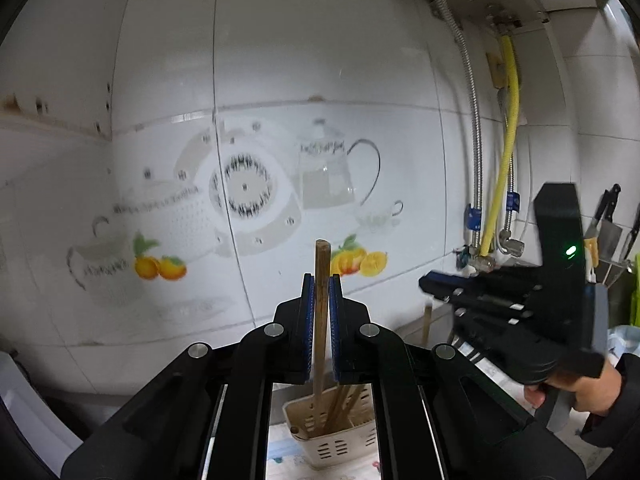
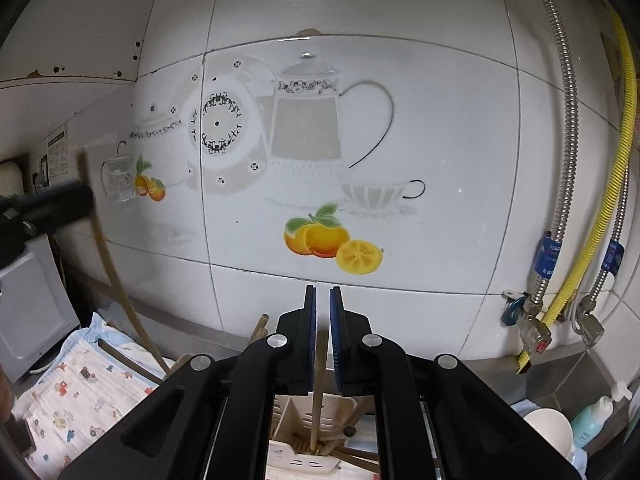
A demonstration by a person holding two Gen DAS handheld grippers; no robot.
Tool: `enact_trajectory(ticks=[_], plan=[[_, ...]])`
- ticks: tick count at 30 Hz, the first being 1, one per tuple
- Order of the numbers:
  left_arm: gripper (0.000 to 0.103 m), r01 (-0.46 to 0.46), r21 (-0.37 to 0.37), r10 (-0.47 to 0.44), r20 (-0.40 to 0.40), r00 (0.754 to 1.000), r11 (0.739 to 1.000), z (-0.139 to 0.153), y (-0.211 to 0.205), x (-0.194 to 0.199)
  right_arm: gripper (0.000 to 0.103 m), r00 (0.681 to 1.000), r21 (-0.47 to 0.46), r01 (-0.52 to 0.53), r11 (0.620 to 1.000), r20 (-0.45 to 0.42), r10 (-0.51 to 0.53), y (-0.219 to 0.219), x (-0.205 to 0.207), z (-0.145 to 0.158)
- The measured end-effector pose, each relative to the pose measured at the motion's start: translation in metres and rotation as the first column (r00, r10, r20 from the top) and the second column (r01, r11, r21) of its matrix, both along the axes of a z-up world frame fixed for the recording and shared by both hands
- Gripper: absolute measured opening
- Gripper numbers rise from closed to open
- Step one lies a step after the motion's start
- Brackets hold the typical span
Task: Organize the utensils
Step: 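Lower both chopsticks into the white holder and open both grippers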
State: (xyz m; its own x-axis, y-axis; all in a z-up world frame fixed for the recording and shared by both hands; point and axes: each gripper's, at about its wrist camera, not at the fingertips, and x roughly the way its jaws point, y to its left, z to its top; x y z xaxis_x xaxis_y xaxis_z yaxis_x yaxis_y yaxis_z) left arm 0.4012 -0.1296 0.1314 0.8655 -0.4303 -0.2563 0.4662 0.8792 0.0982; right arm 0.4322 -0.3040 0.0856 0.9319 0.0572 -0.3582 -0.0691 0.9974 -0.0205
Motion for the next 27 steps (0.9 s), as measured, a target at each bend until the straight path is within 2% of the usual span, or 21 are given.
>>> enact_trajectory(ticks=[5, 12, 19, 22, 24, 25, 27], plan=[[0.006, -0.015, 0.008, 0.016, -0.051, 0.999, 1.000, -0.019, 0.001, 0.013, 0.008, 1.000, 0.014, -0.002, 1.000, 0.008, 0.002, -0.004, -0.006, 0.002], [0.006, -0.005, -0.018, 0.003, -0.120, 0.993, 1.000, -0.031, 0.008, 0.019, 0.020, 1.000, 0.024, -0.001, 1.000, 0.000, 0.001, -0.006, -0.027, 0.006], [0.008, 0.001, -0.027, -0.005, -0.142, 0.990, 1.000, -0.030, 0.017, 0.001, 0.037, 0.999, 0.017, 0.016, 1.000, -0.052, -0.015, -0.006, -0.060, 0.000], [0.009, -0.001, -0.040, -0.005, -0.145, 0.989, 0.999, -0.025, 0.025, -0.014, 0.042, 0.996, 0.041, 0.011, 0.999, -0.087, -0.007, -0.005, -0.082, -0.003], [0.010, -0.002, -0.044, -0.005, -0.153, 0.988, 0.999, -0.023, 0.032, -0.027, 0.049, 0.995, 0.043, 0.012, 0.999, -0.100, -0.007, -0.004, -0.095, -0.005], [0.011, -0.001, -0.048, -0.007, -0.156, 0.988, 0.999, -0.023, 0.036, -0.037, 0.049, 0.994, 0.044, 0.017, 0.999, -0.106, -0.012, -0.001, -0.106, -0.007], [0.029, -0.008, -0.049, 0.000, -0.165, 0.986, 0.999, -0.024, 0.043, -0.050, 0.052, 0.992, 0.039, 0.016, 0.999, -0.122, -0.012, 0.004, -0.120, -0.012]])
